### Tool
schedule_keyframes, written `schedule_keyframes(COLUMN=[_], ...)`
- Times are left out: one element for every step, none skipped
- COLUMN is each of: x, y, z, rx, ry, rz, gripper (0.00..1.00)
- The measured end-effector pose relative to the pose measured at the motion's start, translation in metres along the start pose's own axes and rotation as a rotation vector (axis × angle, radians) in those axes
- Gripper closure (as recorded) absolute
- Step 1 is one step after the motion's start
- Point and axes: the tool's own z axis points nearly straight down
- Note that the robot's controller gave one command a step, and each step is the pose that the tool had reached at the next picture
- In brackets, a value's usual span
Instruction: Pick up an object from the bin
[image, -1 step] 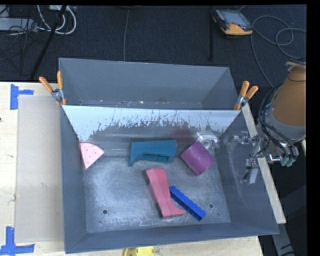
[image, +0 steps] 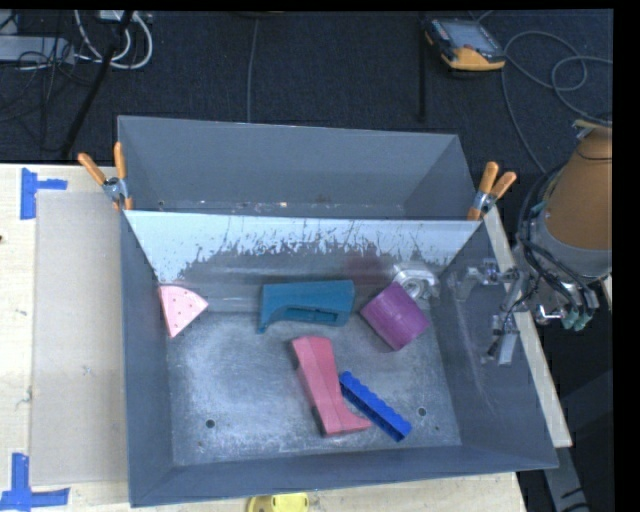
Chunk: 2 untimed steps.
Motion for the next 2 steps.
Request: schedule_keyframes(x=[0.040, 0.037], y=[0.017, 0.023], z=[0.057, 0.098], rx=[0.001, 0.000], ry=[-0.004, 0.001], rz=[-0.046, -0.268], gripper=[0.00, 0.00])
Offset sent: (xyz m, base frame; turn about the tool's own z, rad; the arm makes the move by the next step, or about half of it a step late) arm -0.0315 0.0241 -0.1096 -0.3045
